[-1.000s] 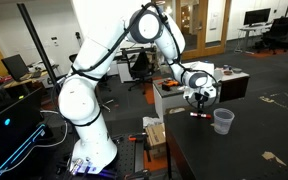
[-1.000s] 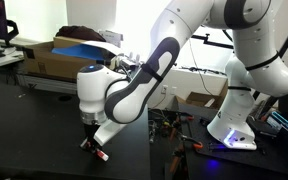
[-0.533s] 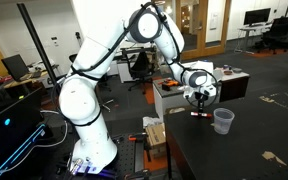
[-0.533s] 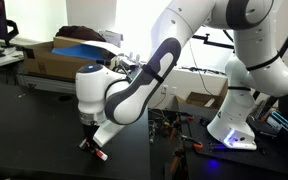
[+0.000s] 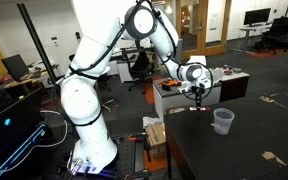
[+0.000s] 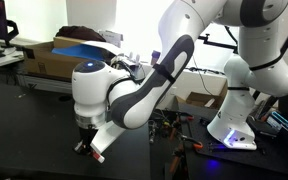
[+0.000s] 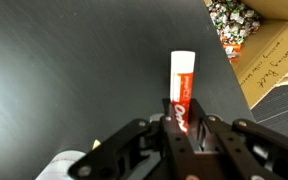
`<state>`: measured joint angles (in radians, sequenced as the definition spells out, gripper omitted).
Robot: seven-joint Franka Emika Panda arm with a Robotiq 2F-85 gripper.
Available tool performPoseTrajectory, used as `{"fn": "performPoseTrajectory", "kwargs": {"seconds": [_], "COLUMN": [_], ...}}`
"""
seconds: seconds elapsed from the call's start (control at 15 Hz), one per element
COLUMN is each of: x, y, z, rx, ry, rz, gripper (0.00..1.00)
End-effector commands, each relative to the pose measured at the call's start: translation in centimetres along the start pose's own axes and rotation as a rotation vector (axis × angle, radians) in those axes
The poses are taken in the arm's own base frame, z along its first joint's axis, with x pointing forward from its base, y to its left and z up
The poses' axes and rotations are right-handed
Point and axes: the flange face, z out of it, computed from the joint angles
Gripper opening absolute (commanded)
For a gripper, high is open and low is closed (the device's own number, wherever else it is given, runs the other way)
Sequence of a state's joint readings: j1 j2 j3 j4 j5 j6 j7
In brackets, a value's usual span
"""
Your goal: Put the marker in the cup
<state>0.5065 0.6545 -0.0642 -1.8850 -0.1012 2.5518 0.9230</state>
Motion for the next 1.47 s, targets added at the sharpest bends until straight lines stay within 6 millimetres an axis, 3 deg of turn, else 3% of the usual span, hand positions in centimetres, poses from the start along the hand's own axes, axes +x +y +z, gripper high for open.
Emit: {"fn": "performPoseTrajectory", "kwargs": {"seconds": [0.0, 0.6, 1.4], "x": [-1.0, -2.5, -0.8], "y": [0.5, 0.7, 1.8], "z": [-2.2, -5.5, -10.7], "rx": [-0.019, -0.056, -0.167], "ry": [0.046, 0.17, 0.388], "rz": [0.026, 0.036, 0.097], "gripper": [0.05, 0.05, 0.05]}}
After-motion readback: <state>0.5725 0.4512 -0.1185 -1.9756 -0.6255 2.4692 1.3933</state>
